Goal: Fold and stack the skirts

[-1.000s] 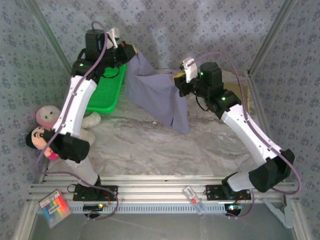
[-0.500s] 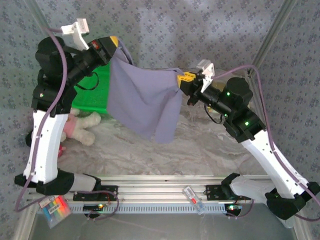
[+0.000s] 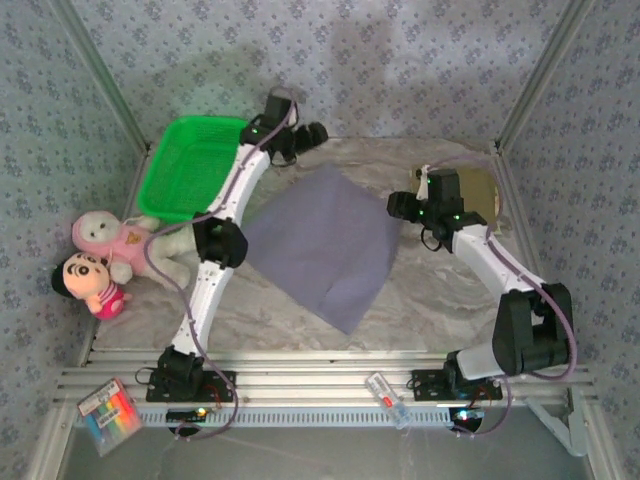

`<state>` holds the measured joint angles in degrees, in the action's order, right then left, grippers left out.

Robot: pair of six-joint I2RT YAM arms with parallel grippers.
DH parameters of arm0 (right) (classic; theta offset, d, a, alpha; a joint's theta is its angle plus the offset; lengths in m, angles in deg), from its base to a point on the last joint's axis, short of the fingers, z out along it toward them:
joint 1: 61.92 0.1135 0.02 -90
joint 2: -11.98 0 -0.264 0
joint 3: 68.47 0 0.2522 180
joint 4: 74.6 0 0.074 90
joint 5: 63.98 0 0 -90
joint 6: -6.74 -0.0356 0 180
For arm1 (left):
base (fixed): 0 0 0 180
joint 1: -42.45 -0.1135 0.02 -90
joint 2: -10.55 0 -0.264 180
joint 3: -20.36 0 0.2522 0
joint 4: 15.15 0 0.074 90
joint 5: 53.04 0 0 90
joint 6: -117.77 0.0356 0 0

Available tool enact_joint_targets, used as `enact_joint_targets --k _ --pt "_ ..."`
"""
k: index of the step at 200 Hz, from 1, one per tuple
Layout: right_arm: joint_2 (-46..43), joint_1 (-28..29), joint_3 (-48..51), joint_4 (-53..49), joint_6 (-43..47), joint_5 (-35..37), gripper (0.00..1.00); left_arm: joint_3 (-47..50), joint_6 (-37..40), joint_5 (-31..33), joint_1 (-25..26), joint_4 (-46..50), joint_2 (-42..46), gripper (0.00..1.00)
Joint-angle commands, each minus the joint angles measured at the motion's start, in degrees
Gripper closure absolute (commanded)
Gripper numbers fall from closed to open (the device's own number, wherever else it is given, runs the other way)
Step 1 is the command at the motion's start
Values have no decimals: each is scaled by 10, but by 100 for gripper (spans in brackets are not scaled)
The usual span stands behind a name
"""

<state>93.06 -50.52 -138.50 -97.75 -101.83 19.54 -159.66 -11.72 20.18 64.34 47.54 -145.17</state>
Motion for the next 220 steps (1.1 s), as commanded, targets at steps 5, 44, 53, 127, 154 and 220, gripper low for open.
enact_joint_targets --k 5,44,53,127,154,220 --pt "-28 19 11 3 -74 61 0 112 24 32 15 30 147 1" --pt "-24 20 39 48 -112 -5 0 293 33 72 22 17 234 1" --pt "-8 22 30 48 -112 -32 0 317 34 76 22 24 242 0" --pt "176 59 -60 -48 -143 45 0 637 -17 60 -4 -97 334 1" --pt "202 74 -36 -53 -153 17 0 700 -24 71 -14 -97 332 0" --pt "189 207 8 -24 -283 -37 2 621 -17 1 -2 -98 203 0"
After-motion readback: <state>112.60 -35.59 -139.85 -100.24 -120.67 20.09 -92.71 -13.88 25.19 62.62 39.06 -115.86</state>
